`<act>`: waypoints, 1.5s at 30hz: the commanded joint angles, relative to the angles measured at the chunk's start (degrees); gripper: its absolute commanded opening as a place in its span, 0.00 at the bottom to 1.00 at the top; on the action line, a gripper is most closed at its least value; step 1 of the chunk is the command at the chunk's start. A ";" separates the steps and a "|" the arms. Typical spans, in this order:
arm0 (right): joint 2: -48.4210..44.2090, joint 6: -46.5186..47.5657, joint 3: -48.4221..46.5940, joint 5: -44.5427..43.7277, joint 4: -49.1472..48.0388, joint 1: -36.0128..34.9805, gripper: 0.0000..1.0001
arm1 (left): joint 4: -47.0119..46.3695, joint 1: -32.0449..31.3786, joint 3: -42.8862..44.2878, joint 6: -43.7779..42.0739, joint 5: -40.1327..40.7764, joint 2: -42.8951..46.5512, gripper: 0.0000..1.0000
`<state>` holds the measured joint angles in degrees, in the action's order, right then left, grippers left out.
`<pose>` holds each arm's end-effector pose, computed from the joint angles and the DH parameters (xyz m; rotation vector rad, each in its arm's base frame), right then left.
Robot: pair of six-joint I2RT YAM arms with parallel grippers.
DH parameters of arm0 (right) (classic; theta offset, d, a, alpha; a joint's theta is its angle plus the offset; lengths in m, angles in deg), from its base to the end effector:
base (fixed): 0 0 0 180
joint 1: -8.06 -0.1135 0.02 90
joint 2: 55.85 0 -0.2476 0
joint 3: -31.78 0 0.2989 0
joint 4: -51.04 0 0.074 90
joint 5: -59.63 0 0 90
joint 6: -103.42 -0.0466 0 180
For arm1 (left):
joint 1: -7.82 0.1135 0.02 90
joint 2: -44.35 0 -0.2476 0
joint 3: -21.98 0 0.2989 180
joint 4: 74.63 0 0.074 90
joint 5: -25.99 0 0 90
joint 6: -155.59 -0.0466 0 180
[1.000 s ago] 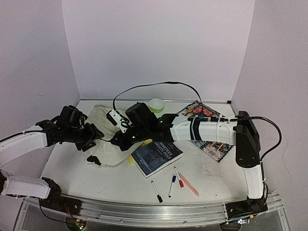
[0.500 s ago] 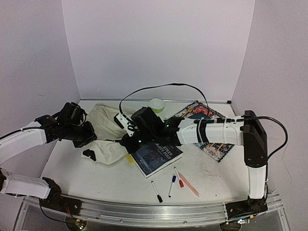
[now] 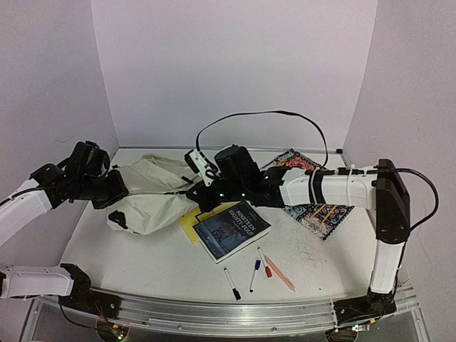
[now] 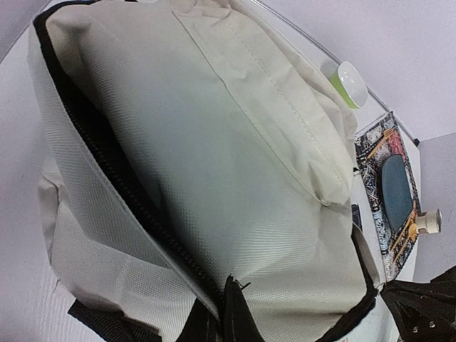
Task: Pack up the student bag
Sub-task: Unzip the largest pocket of the student bag.
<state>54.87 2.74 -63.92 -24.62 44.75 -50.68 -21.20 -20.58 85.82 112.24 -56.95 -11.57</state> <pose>0.2634 0.4429 0.2494 -0.8139 1.6327 0.9659 0.2328 -0.1194 0.2740 -0.4424 2.3709 -0.4827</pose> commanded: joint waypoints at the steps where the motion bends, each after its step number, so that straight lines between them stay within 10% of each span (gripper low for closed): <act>1: -2.05 -1.58 -0.59 -7.93 7.48 6.32 0.00 | 13.55 6.41 2.31 -3.02 22.42 4.21 0.00; 15: 4.97 -4.90 -5.30 -7.56 7.59 10.86 0.00 | 22.77 6.51 8.57 2.61 24.33 12.57 0.00; 23: 10.23 -3.25 -12.39 -0.34 7.58 10.84 0.00 | 20.75 6.51 6.11 -0.53 12.63 14.86 0.02; 37: 15.36 1.69 -17.60 4.28 7.23 10.84 0.00 | 11.05 6.49 6.69 -17.73 -5.88 4.78 0.67; 45: 13.92 1.06 -16.91 3.55 6.51 10.85 0.02 | 5.54 5.91 12.68 -27.54 -13.18 -8.79 0.77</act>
<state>70.93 3.19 -78.92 -20.40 51.90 -39.54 -10.69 -14.36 93.16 91.75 -65.69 -16.03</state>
